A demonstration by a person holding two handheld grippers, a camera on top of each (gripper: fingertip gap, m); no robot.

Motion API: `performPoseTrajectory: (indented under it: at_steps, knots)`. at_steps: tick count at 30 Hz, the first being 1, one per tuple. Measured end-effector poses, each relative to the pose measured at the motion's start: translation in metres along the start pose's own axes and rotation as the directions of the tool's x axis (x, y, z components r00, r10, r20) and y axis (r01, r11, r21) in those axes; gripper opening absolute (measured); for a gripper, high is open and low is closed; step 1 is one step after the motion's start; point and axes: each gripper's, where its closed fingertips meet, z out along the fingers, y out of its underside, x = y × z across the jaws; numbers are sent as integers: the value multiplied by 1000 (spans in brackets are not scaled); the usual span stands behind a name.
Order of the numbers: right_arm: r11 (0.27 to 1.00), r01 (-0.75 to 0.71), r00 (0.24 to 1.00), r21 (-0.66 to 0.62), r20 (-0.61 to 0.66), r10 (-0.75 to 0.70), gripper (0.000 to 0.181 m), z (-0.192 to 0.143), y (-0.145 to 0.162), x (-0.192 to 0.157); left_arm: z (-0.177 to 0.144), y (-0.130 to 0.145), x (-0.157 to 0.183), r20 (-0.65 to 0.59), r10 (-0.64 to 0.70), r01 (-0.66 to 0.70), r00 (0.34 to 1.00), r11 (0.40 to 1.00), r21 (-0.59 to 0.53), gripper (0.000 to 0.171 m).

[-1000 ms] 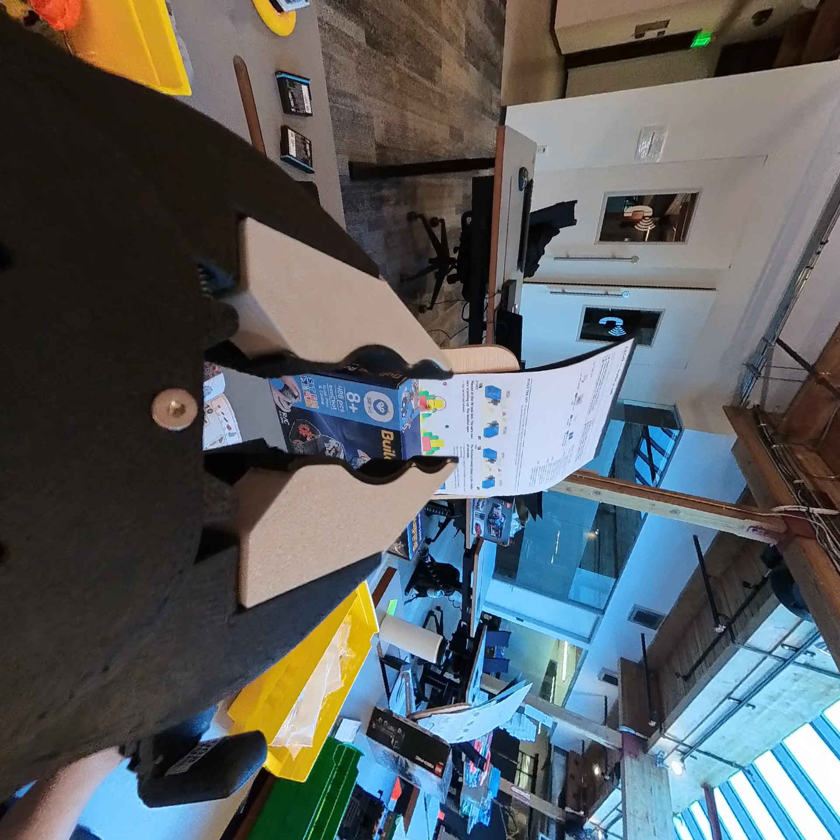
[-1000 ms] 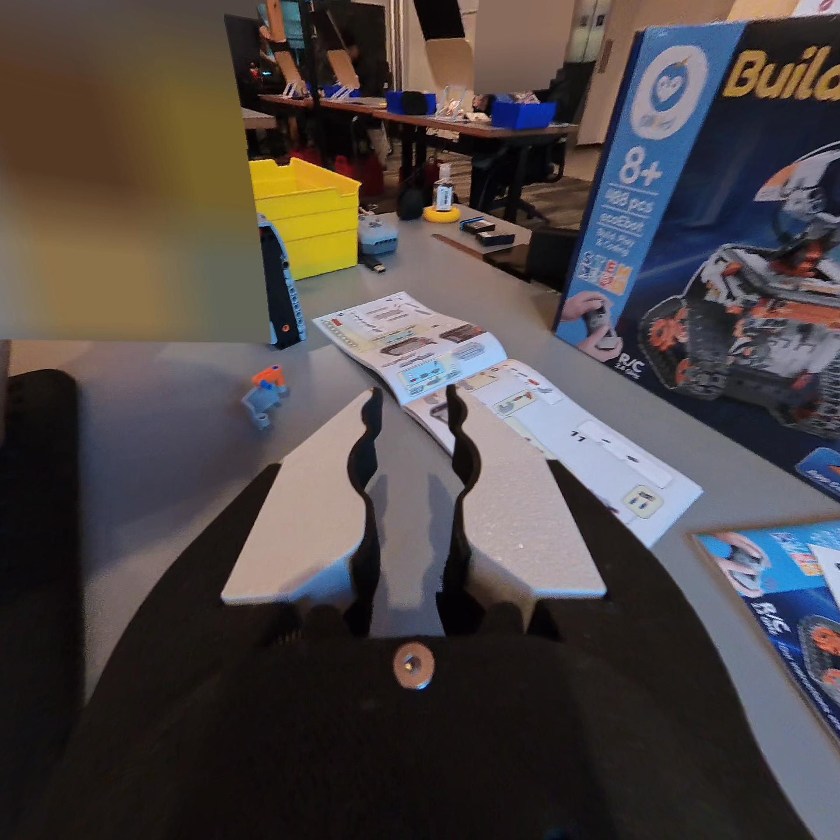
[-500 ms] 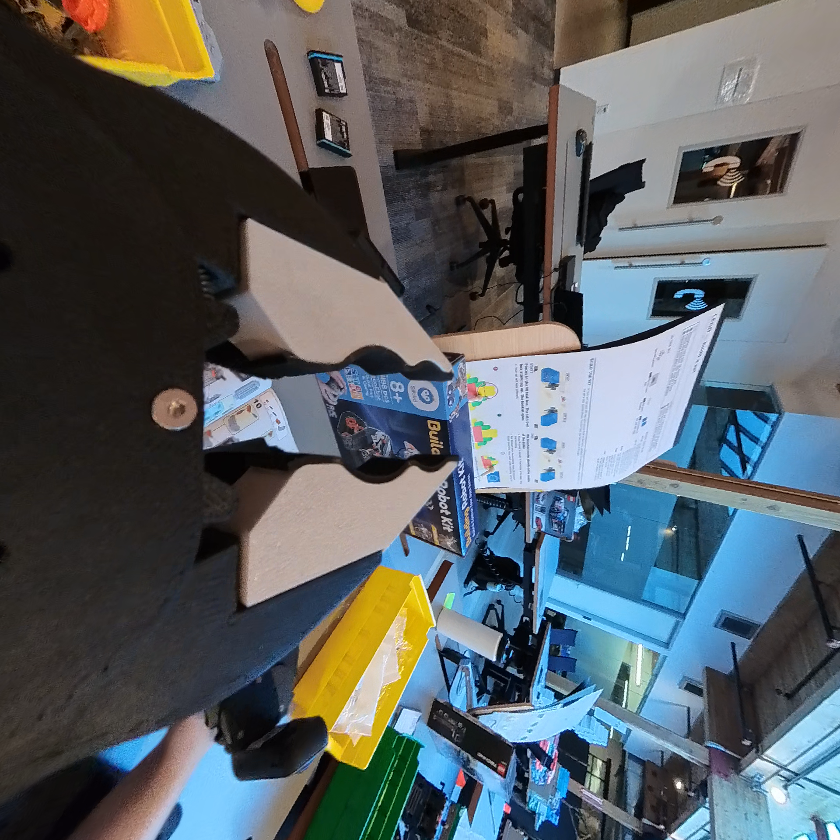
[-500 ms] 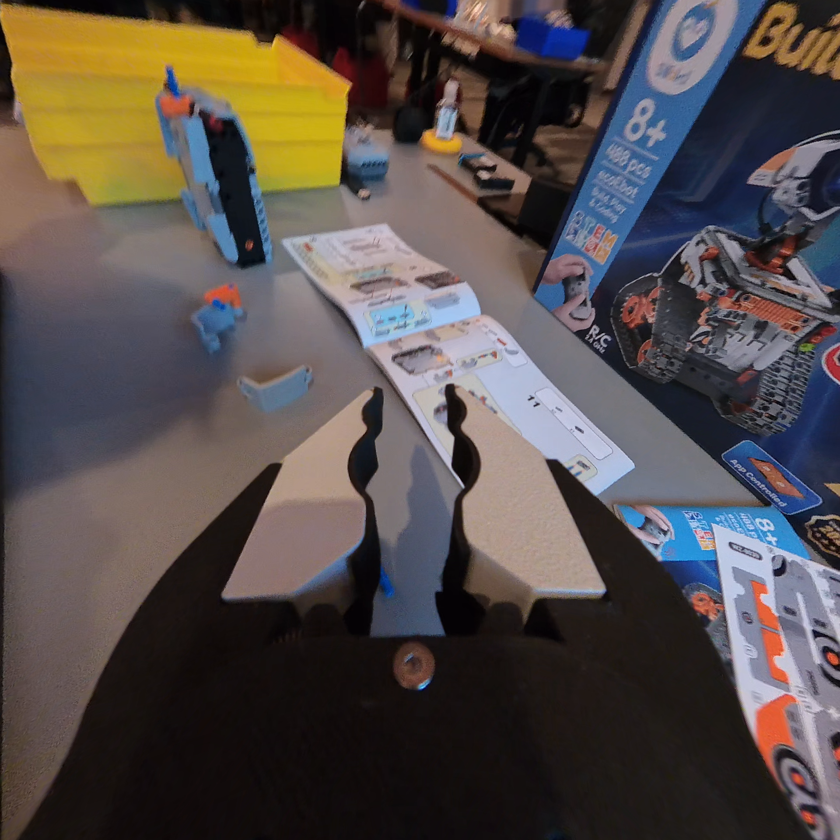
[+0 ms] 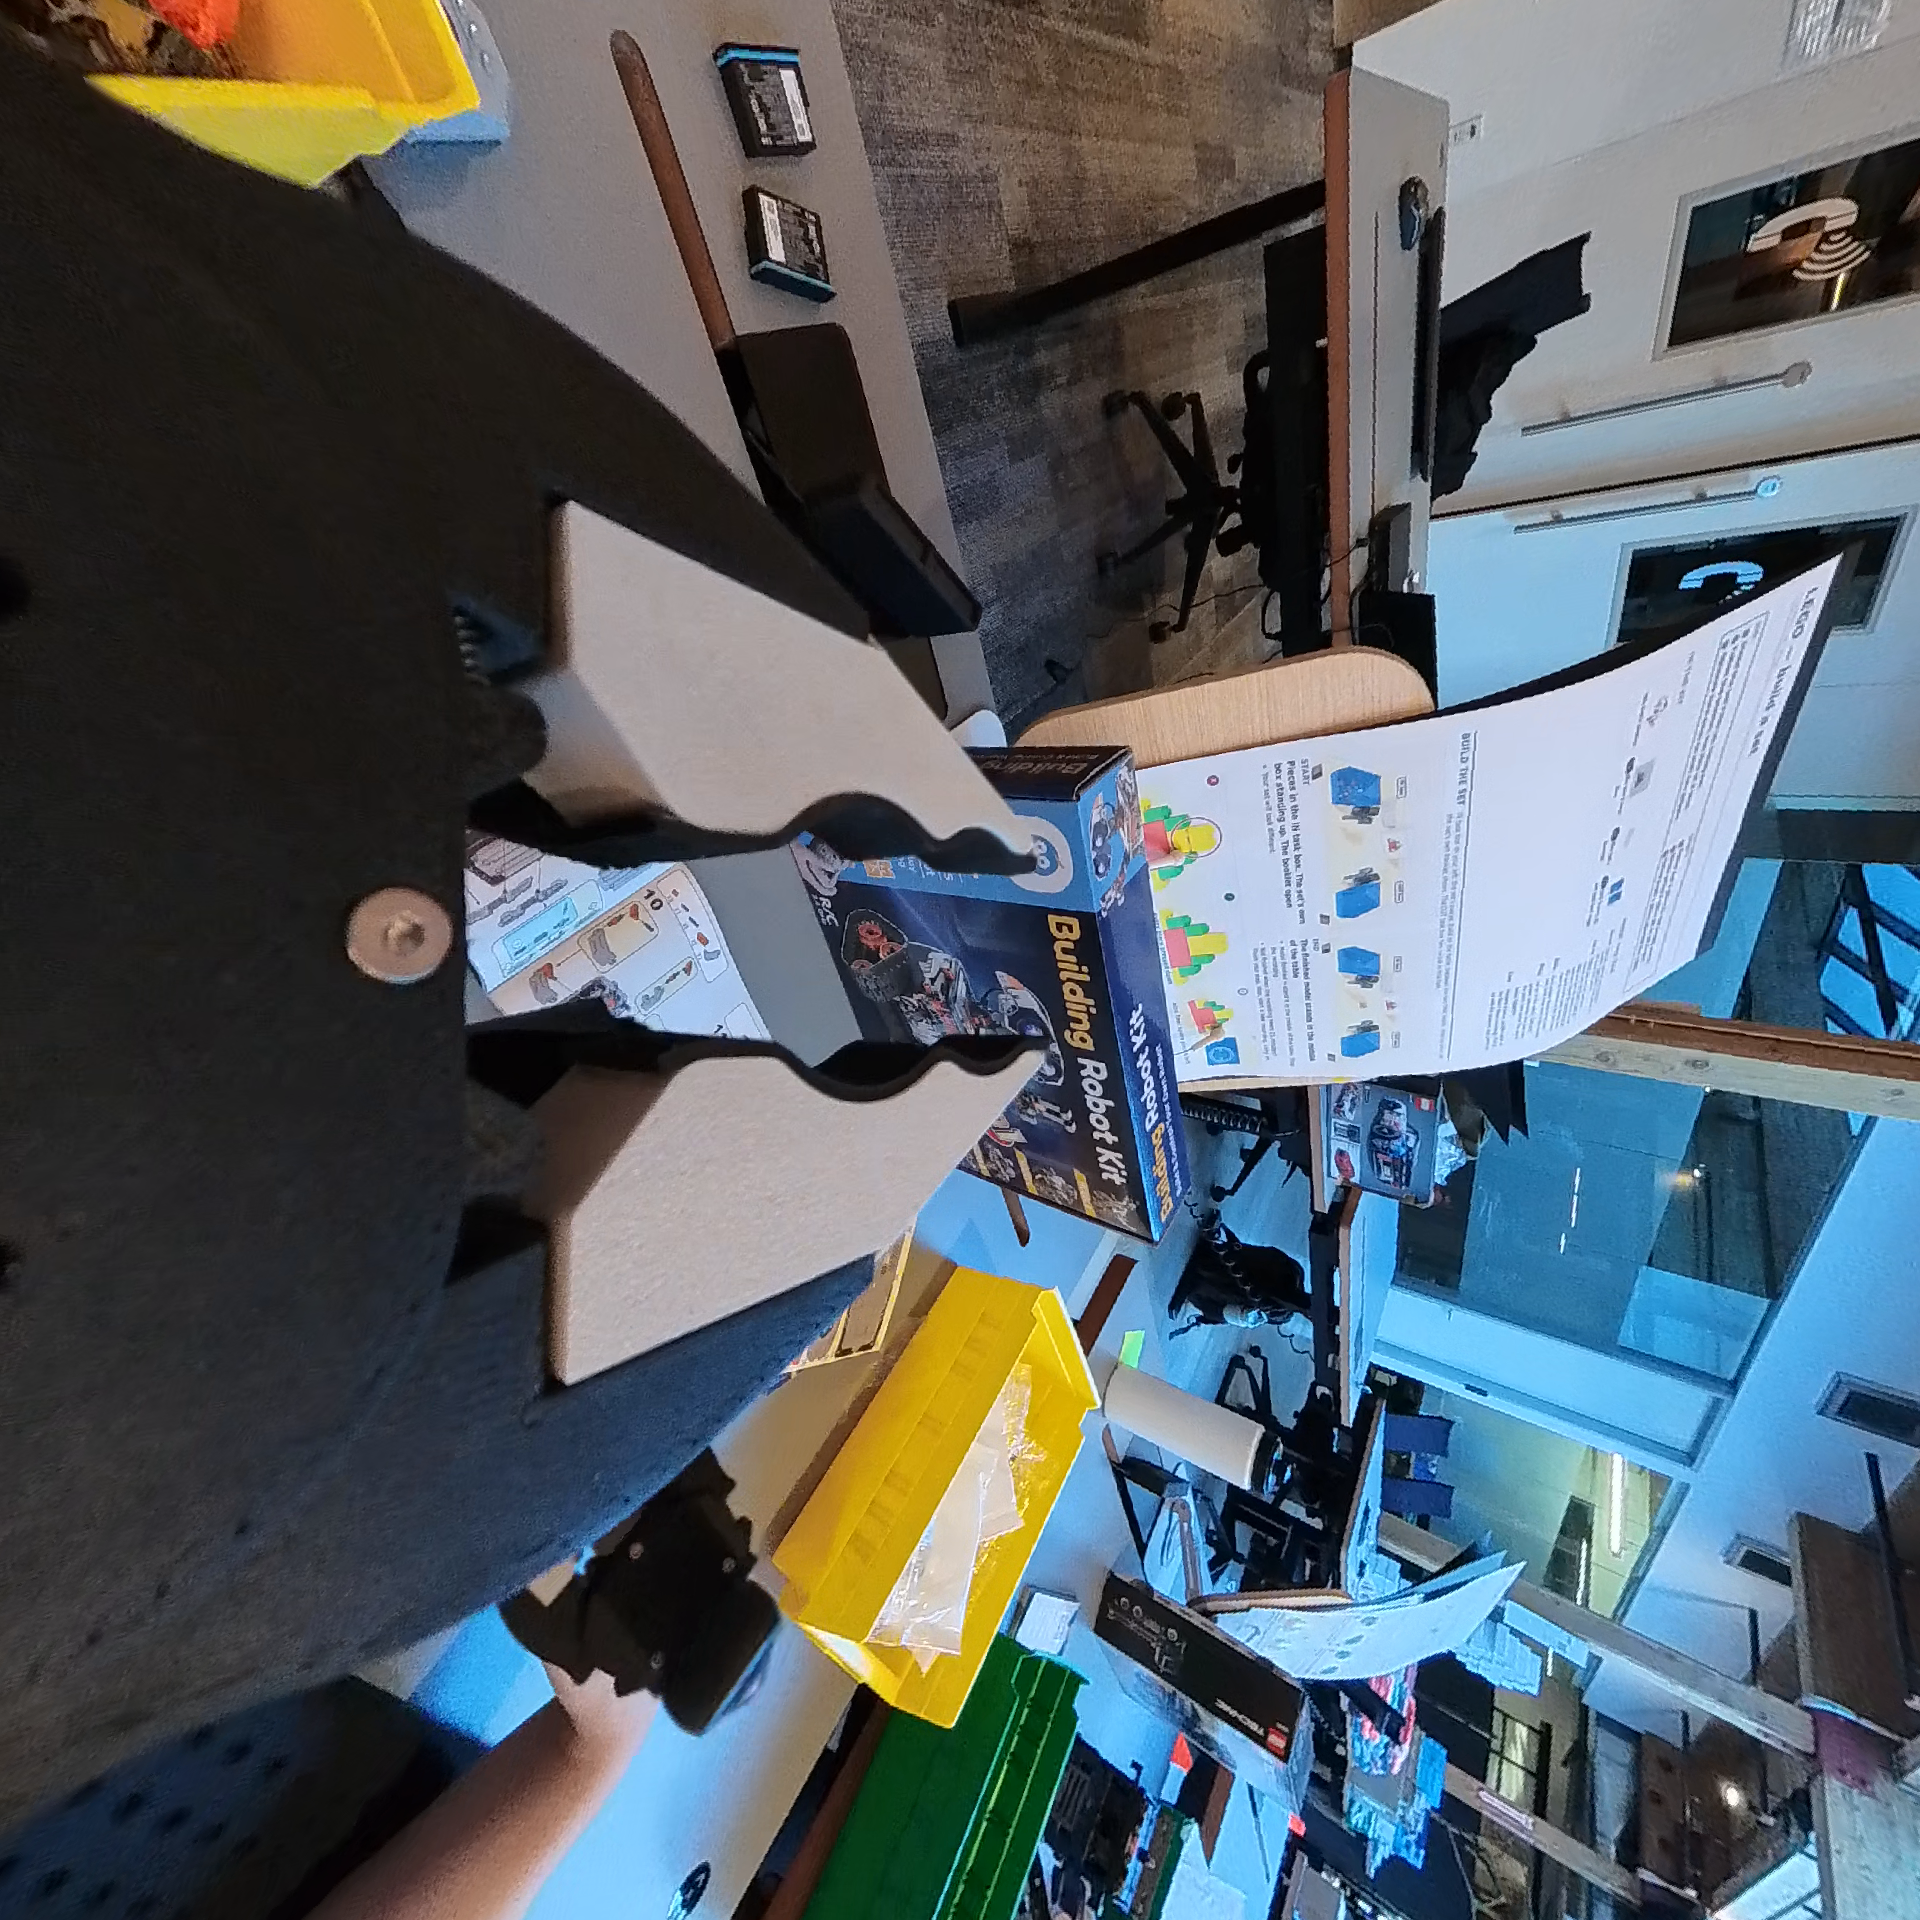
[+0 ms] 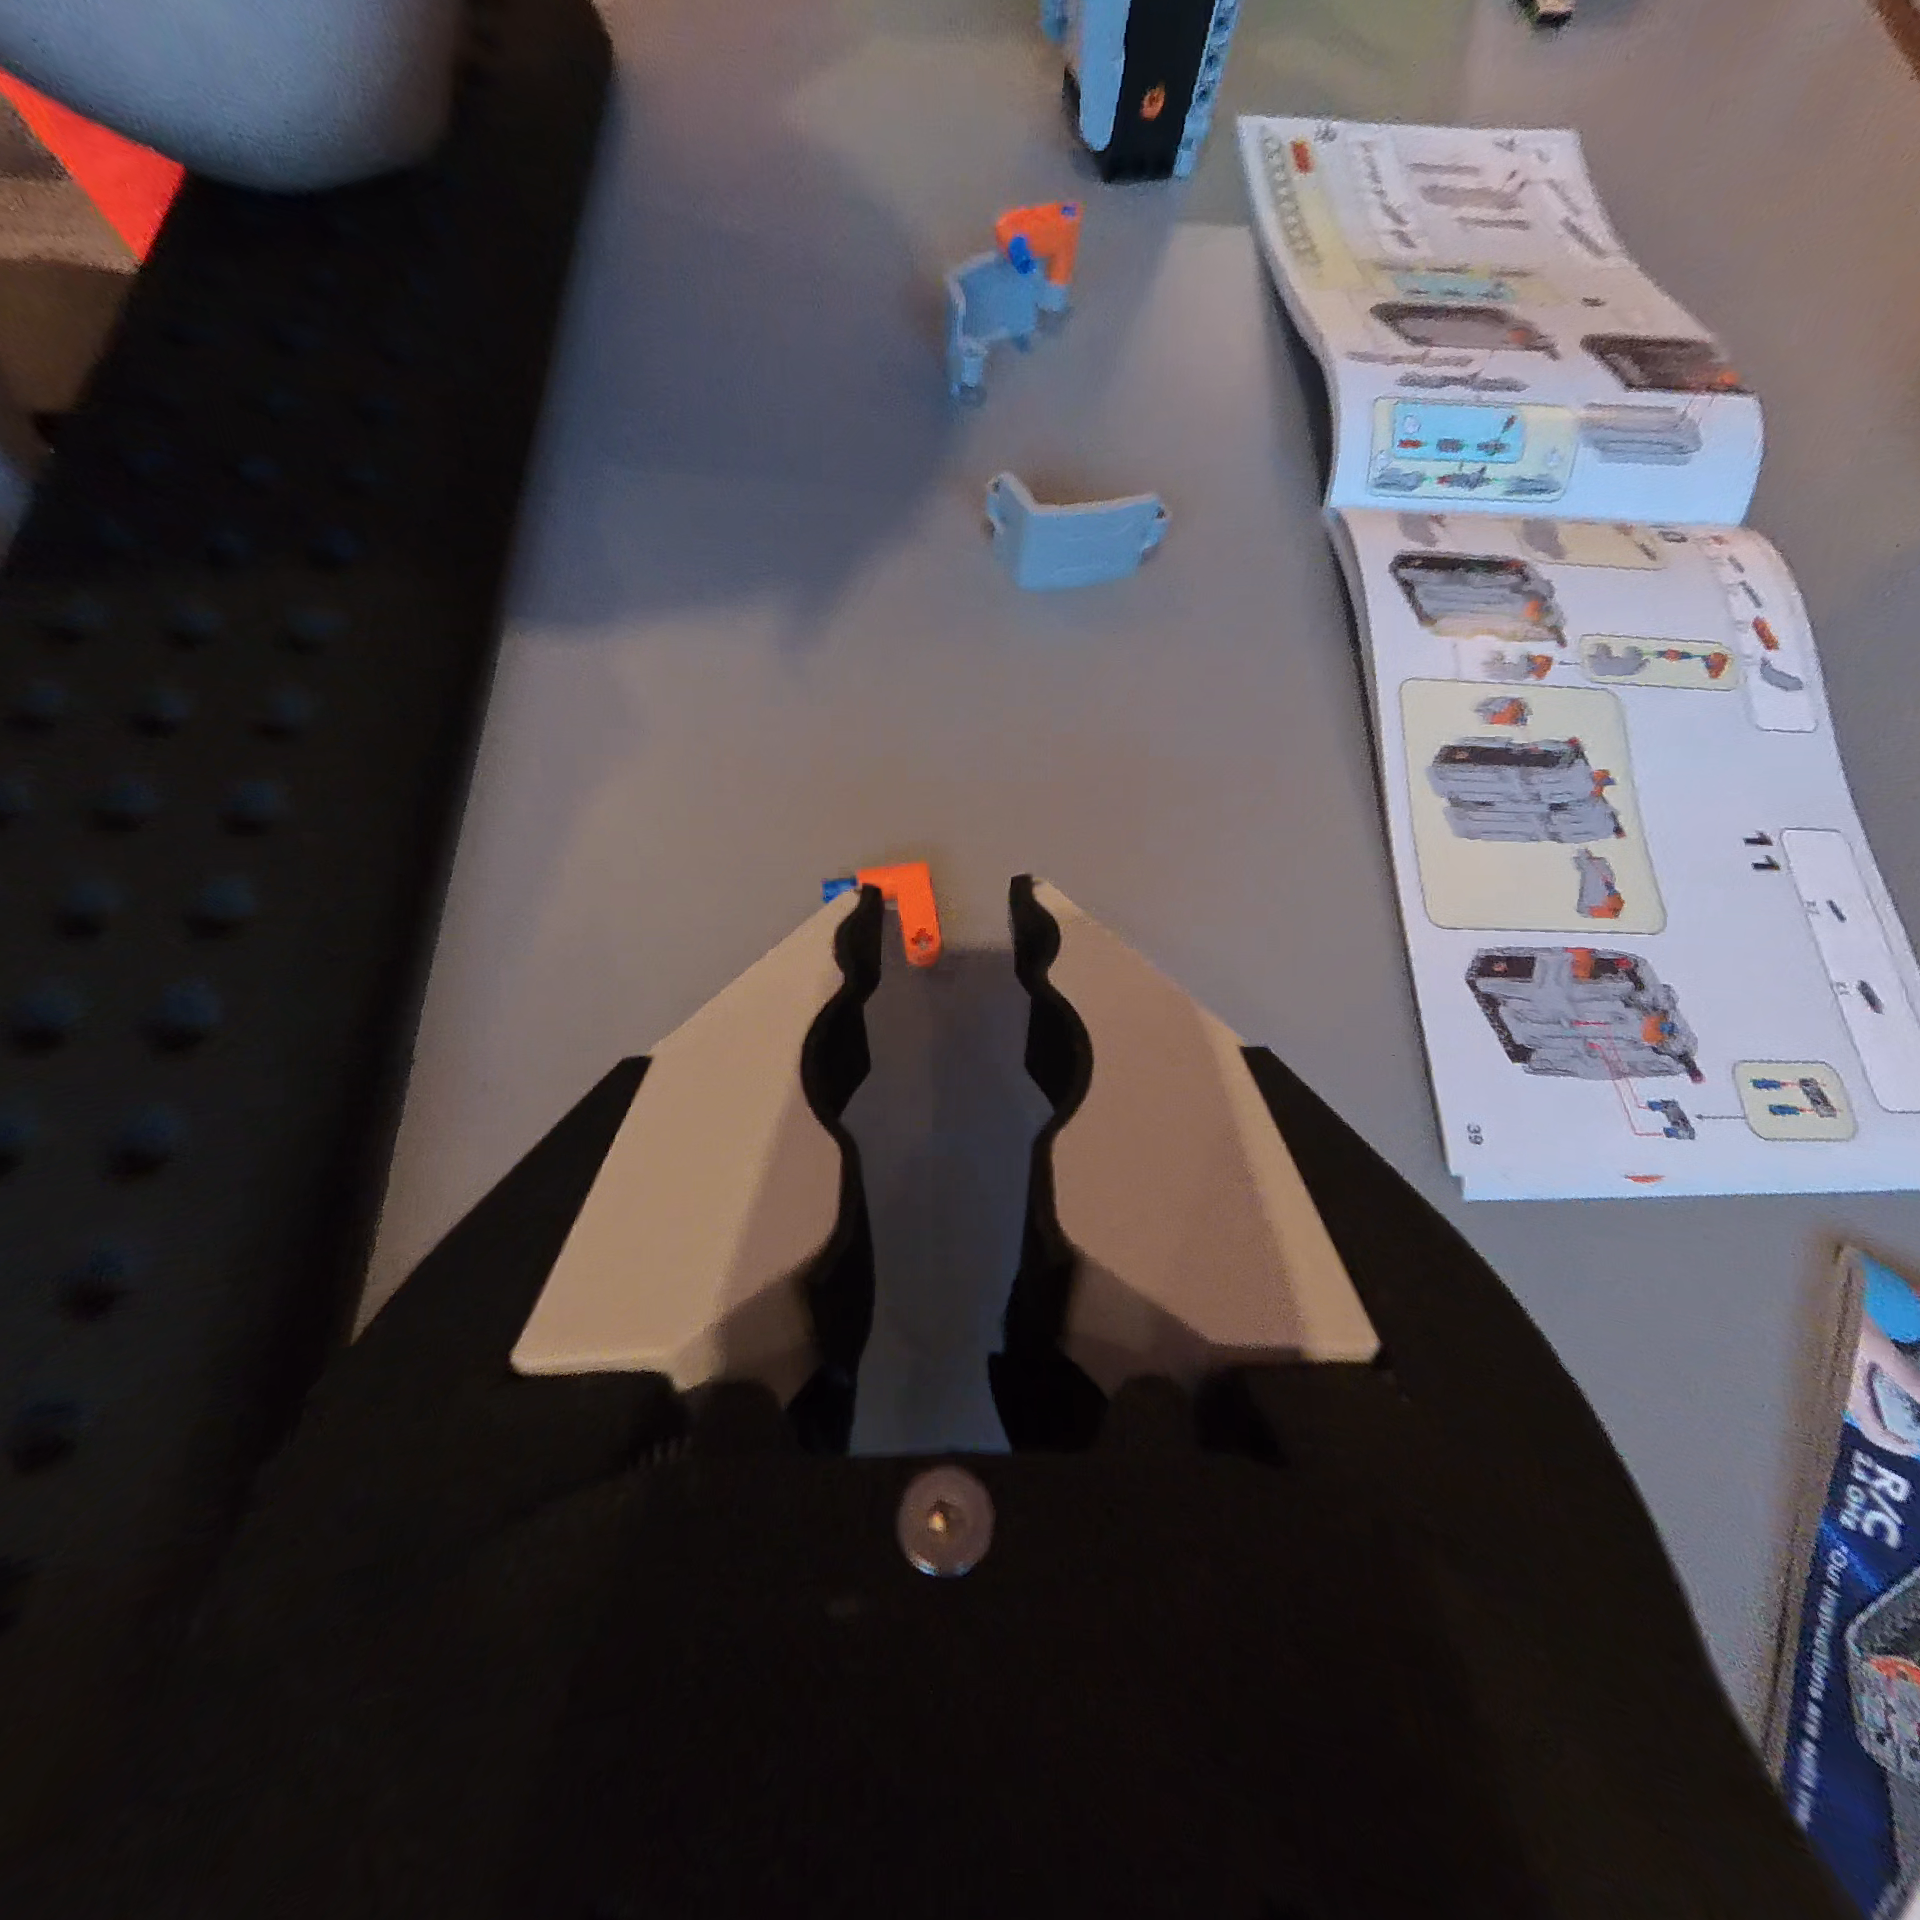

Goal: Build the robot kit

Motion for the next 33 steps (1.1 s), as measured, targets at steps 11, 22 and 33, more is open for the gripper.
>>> performPoseTrajectory:
  at_steps: [11, 22, 33]
  knots:
    - [998, -2, 999, -55, 46, 4, 20, 13, 12, -6, 11, 10, 3, -8, 12, -12, 1000, 999, -53, 29]
    - [995, 70, 993, -65, -93, -76, 6, 12, 4, 10, 9, 12, 0, 7, 15, -14, 1000, 998, -64, 29]
    - [953, 254, 697, -165, -652, -298, 6, 18, -74, 61, -5, 12, -21, 55, -33, 37, 998, 998, -57, 29]
